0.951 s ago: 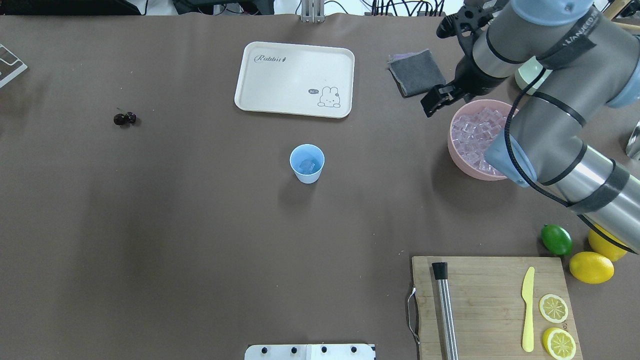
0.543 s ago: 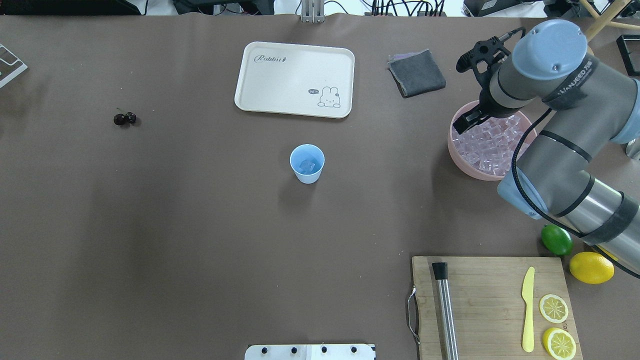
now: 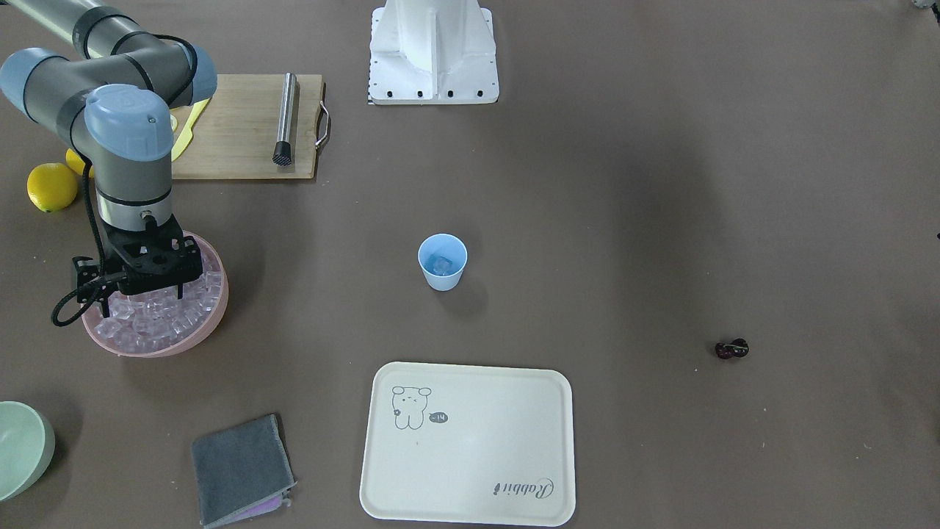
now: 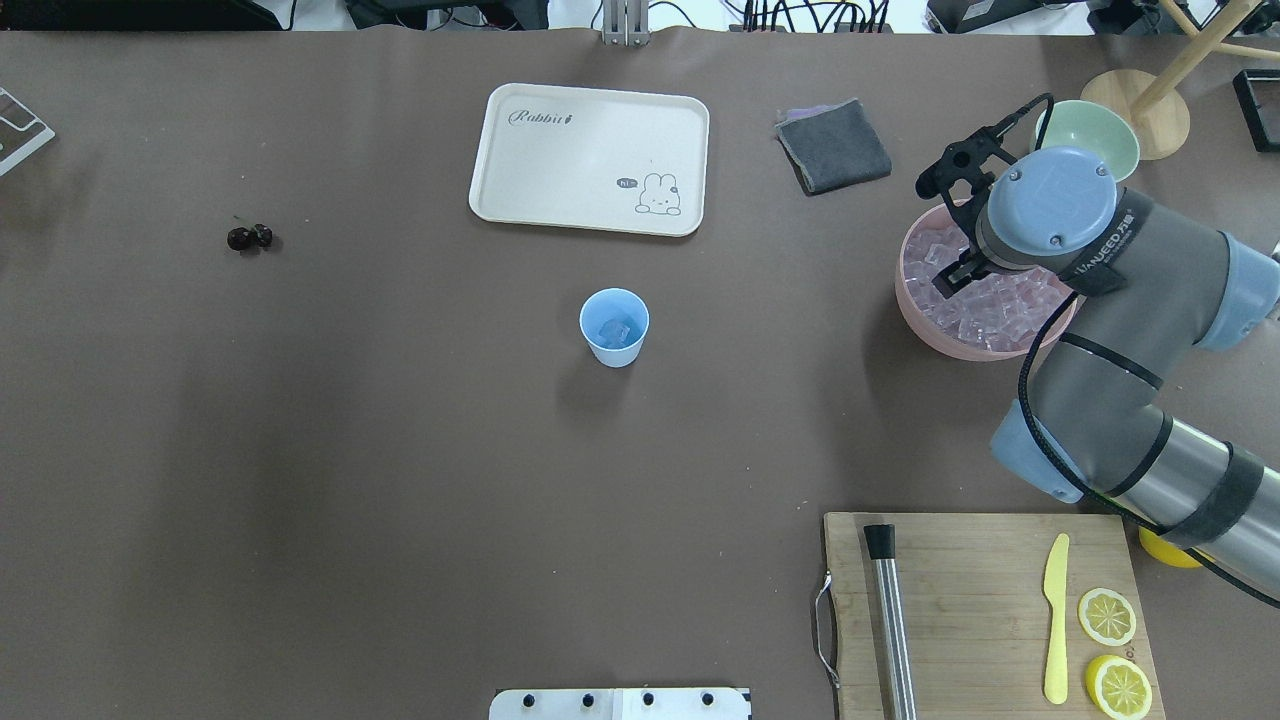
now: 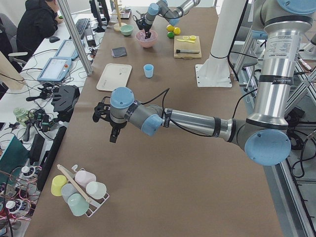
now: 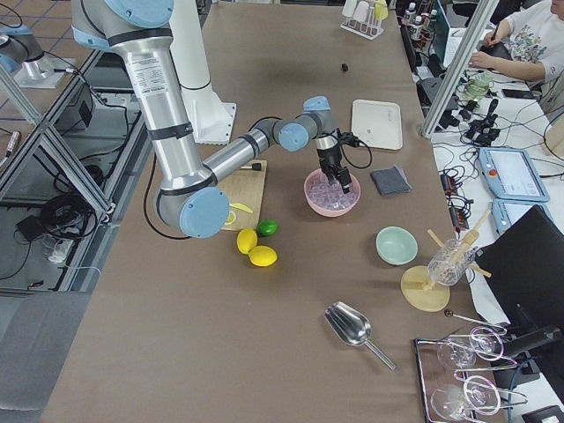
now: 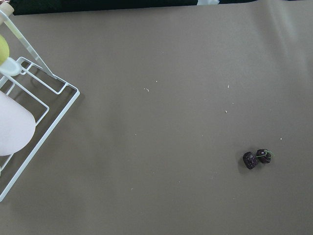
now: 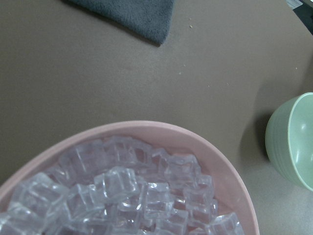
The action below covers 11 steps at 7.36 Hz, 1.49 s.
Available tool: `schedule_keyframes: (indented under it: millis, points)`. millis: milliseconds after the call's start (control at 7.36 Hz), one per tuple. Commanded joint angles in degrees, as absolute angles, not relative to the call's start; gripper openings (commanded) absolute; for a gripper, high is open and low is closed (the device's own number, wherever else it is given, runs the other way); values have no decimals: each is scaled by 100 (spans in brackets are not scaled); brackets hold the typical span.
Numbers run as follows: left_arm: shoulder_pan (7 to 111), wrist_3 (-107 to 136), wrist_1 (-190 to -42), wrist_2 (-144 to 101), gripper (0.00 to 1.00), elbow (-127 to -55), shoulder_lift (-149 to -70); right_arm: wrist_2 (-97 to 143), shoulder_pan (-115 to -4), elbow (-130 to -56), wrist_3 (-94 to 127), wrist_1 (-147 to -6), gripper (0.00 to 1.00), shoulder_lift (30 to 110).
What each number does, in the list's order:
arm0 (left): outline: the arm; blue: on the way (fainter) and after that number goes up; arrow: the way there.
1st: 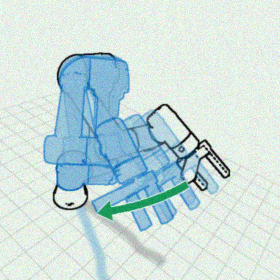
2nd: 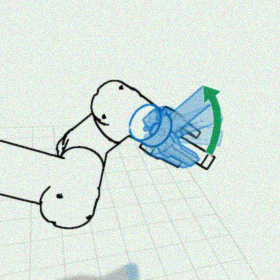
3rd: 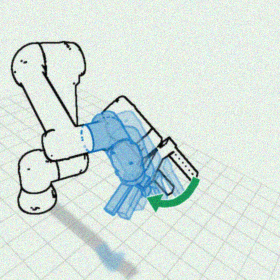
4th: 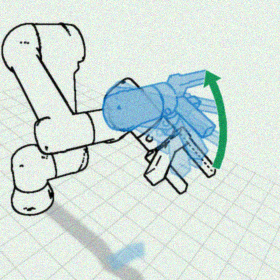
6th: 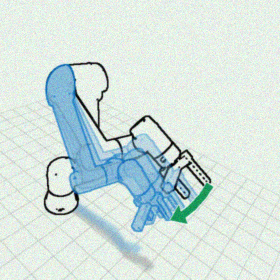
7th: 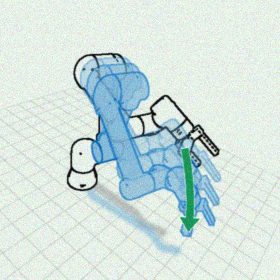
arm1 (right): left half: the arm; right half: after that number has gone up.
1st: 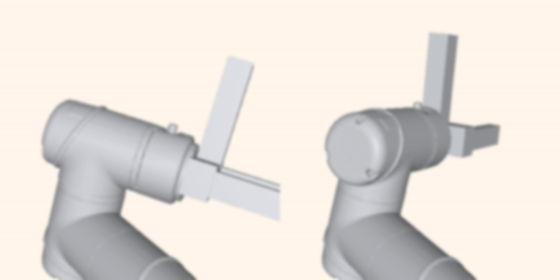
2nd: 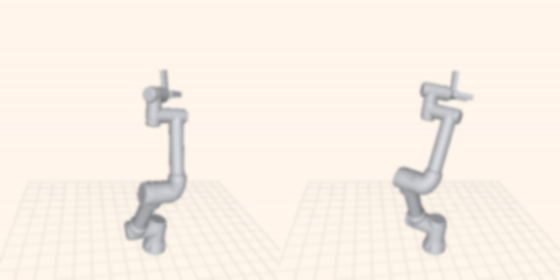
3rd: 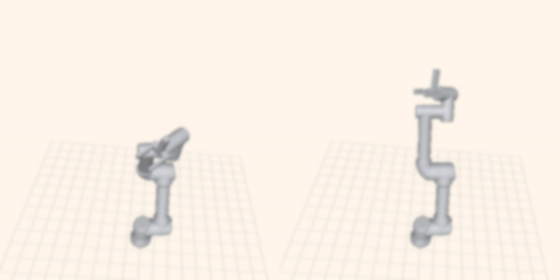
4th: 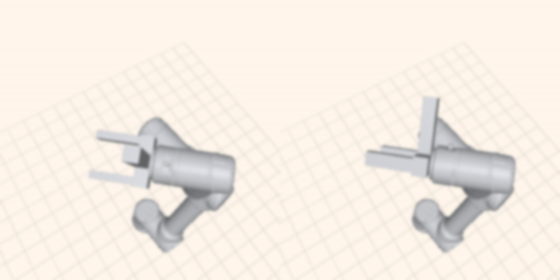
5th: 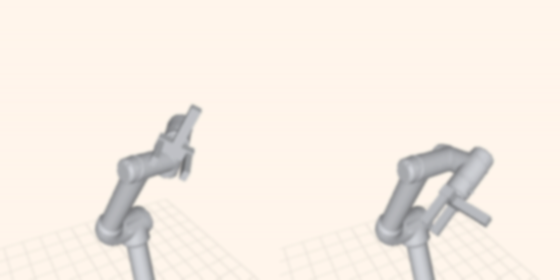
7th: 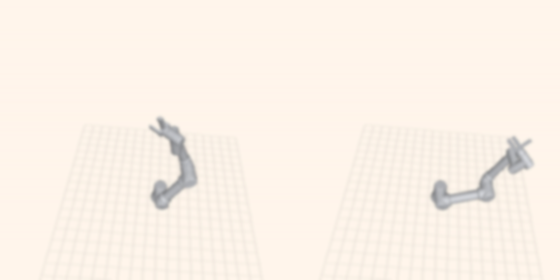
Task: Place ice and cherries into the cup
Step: 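Lower the right gripper into the ice and grasp a third cube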
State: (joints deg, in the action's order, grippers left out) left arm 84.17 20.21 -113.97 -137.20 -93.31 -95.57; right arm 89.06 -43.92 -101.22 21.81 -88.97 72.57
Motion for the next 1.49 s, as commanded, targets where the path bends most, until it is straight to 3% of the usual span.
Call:
schedule_keyframes:
  millis: [0,1358]
  points:
    - [8411,2021,-11391,-13720,98,-9334,-9554,8772,-4351,-10195,2093,-8886,96,7470]
    - [8411,2013,-11391,-13720,98,-9334,-9580,8578,-4307,-9984,2021,-8895,89,7427]
